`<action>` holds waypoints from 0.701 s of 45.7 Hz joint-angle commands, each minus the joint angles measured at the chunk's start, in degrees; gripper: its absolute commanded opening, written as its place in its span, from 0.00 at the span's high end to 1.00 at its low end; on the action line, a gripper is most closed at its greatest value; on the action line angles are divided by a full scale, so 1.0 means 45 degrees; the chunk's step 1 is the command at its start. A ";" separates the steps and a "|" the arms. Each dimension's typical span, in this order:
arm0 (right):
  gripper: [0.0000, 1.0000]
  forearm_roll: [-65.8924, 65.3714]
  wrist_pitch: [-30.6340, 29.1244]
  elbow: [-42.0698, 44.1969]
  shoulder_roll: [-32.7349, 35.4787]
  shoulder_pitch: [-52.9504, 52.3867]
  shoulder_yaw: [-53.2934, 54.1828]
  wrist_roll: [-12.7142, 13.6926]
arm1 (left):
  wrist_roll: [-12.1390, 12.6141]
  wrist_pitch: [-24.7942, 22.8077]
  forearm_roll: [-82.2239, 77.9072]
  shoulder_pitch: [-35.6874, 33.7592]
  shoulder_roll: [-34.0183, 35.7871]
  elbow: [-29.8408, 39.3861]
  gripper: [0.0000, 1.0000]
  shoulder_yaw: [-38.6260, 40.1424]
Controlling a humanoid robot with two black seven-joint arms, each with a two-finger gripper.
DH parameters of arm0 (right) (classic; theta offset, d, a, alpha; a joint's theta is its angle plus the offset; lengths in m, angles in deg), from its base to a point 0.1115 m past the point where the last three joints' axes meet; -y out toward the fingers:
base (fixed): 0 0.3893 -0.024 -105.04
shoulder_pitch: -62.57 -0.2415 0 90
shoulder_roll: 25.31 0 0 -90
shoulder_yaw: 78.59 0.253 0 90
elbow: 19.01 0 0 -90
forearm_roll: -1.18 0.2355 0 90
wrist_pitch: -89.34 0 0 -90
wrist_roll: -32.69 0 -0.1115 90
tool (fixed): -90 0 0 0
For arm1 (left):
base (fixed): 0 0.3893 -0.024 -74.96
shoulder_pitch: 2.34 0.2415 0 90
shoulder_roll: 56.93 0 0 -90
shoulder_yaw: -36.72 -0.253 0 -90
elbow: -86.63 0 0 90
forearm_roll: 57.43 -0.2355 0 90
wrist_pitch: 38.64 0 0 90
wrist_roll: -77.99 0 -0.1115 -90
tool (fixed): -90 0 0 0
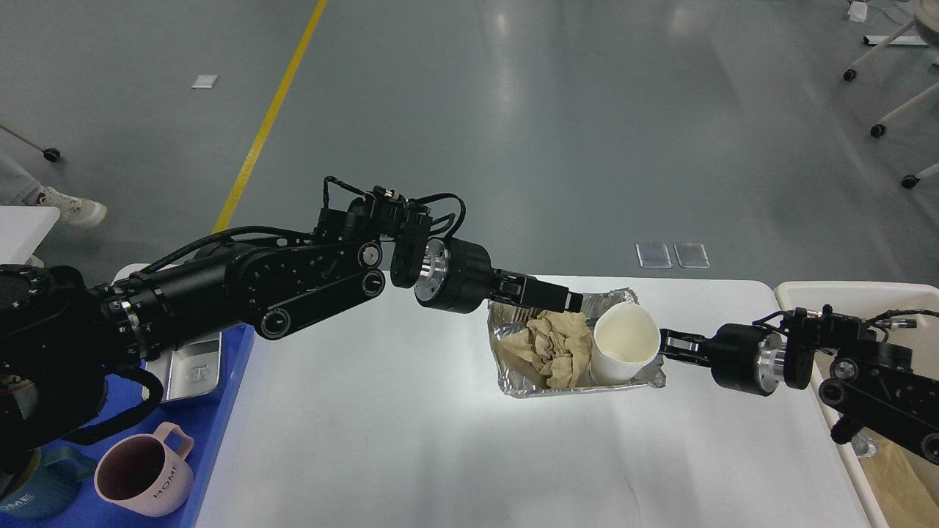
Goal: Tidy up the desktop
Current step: 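Carry the foil tray with cup and cloth into the white bin with the right gripper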
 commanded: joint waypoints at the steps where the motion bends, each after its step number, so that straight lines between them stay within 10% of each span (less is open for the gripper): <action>1: 1.00 0.0703 0.0012 0.0004 0.0387 0.0038 0.0063 0.0125 | 0.0022 0.0406 0.0824 0.0353 0.0482 0.0000 0.08 0.1244; 21: 1.00 0.1759 -0.0495 -0.1168 0.3474 -0.0119 0.0102 0.0164 | -0.0174 -0.0317 0.3342 -0.0896 0.6066 0.0391 0.07 0.3608; 32: 1.00 0.2832 0.0480 -0.0778 0.3571 0.0291 0.0199 0.0301 | -0.0037 0.0950 0.6603 0.0644 0.8529 0.0040 0.07 0.5054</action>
